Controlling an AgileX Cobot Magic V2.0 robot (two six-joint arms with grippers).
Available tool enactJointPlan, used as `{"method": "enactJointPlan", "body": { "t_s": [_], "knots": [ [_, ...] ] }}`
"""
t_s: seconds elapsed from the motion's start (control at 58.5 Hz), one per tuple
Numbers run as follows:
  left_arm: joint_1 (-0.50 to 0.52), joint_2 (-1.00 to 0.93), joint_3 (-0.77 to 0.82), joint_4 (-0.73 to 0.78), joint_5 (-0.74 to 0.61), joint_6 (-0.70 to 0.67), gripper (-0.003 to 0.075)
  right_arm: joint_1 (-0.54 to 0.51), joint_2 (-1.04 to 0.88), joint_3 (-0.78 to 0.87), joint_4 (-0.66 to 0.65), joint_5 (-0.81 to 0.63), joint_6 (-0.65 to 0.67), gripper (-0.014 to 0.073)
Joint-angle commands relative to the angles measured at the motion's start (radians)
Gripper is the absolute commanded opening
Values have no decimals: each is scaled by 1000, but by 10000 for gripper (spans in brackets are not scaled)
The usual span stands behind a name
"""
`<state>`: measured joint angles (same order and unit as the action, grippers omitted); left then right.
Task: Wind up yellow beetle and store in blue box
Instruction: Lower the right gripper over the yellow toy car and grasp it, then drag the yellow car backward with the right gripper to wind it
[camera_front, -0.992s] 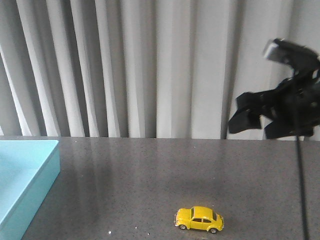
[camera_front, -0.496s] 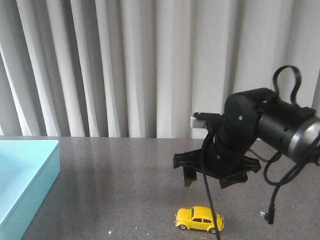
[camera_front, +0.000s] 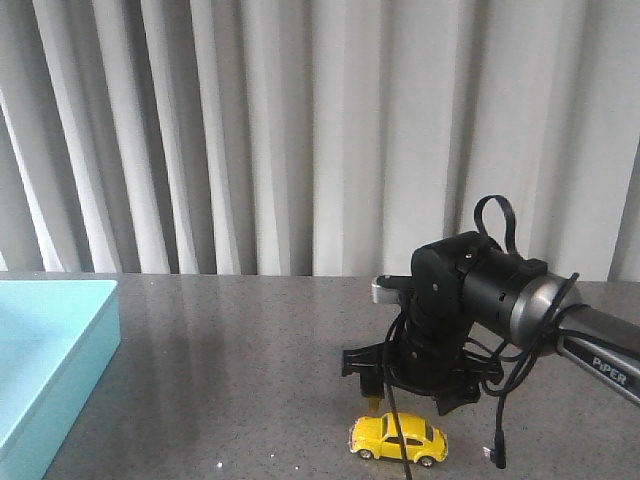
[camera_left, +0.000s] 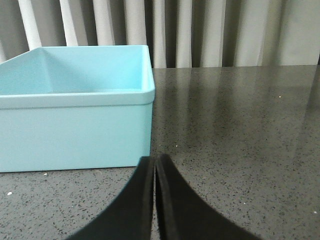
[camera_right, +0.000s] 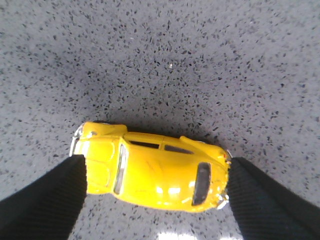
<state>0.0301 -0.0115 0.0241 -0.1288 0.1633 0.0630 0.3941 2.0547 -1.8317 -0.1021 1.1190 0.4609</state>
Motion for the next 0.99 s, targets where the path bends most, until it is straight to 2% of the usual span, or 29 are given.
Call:
{"method": "enactJointPlan", "body": {
  "t_s": [0.0, 0.257, 0.445, 0.582, 0.975],
  "knots": [
    [-7, 5, -7, -7, -69, -8, -2, -2, -36, -34, -22, -35, 3, 563],
    [-7, 5, -7, -7, -69, -8, -2, -2, 18, -33, -21, -3, 3, 561],
    [-7, 5, -7, -7, -69, -8, -2, -3, 46, -33, -38, 74, -12, 561],
    [-7, 5, -7, -7, -69, -8, -2, -13, 55, -33, -102, 170, -53, 548],
    [-7, 5, -7, -7, -68, -8, -2, -20, 45, 86, -208, 170, -119, 519]
  ]
}}
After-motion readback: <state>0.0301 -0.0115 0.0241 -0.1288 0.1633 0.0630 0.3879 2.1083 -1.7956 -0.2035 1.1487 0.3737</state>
